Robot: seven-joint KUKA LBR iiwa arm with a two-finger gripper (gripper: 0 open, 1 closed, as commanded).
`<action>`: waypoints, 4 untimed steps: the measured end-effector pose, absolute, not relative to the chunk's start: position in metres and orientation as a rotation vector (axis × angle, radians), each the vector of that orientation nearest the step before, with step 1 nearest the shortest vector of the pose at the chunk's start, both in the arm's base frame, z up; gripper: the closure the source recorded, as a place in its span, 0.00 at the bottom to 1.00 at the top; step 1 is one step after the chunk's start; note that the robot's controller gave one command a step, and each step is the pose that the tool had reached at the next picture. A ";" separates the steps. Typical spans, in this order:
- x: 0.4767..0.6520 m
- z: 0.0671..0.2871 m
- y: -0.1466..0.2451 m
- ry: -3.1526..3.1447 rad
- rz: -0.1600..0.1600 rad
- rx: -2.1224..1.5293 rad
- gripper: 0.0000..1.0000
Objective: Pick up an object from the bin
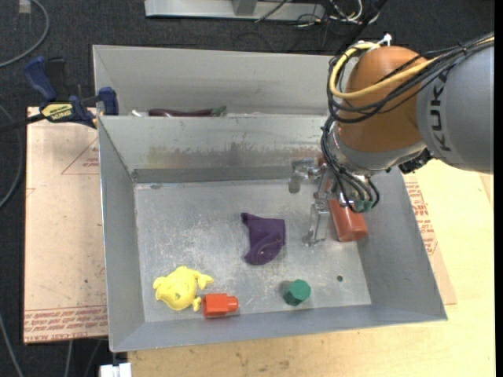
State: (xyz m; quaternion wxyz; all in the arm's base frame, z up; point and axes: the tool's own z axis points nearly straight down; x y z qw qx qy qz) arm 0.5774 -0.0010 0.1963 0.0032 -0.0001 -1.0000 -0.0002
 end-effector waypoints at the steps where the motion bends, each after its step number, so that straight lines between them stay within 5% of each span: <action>1: 0.579 0.201 -0.001 -3.143 -0.001 -0.001 0.00; 2: 0.585 0.164 0.009 -3.140 -0.001 0.177 0.00; 3: 0.602 0.154 0.032 -3.106 -0.002 0.486 0.00; 4: 0.599 0.145 0.040 -3.061 -0.001 0.733 0.00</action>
Offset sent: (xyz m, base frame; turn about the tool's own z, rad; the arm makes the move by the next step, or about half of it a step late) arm 0.0174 0.0327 -0.1263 -0.3852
